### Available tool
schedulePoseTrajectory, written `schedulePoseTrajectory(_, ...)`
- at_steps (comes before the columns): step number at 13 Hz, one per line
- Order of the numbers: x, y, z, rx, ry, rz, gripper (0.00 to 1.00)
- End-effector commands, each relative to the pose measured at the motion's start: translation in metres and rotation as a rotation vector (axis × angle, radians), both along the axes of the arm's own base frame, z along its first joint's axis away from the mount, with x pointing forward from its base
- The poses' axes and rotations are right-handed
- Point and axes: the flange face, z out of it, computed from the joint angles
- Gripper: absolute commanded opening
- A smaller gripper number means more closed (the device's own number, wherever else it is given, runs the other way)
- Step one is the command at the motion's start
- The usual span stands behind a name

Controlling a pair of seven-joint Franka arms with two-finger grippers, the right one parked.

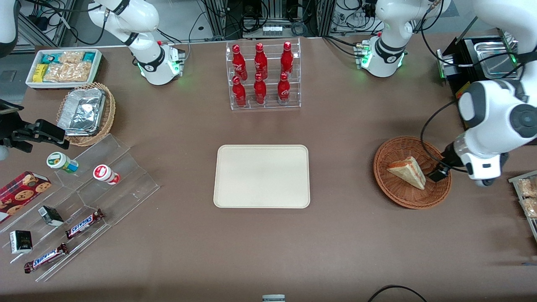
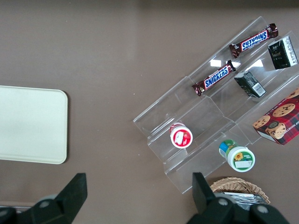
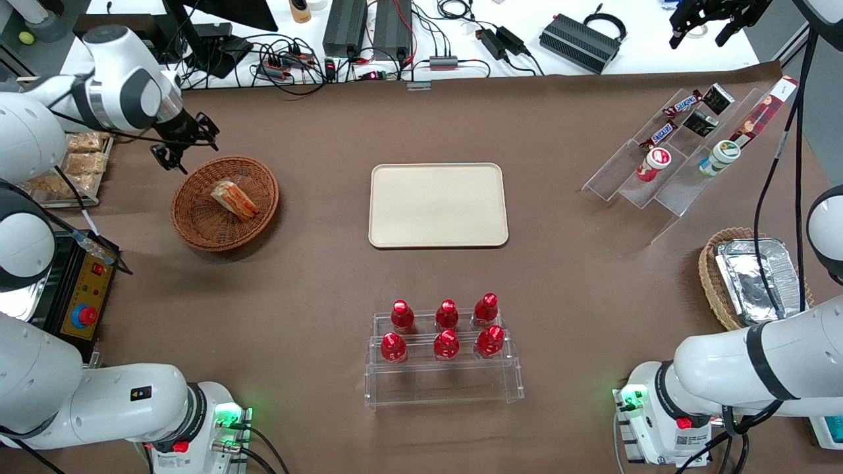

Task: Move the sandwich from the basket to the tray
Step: 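Move the left gripper down over the wrapped sandwich in the wicker basket, then lower the open left gripper around the sandwich and close it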

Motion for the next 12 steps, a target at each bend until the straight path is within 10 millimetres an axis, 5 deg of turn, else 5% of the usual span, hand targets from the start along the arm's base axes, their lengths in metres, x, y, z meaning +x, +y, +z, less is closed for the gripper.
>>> schedulePoseTrajectory(1, -0.024, -0.009, -0.02, -0.002, -0.023, 0.079, 1.0)
schedulePoseTrajectory(12, -0.042, -0.013, -0.074, -0.011, -0.065, 0.179, 1.0)
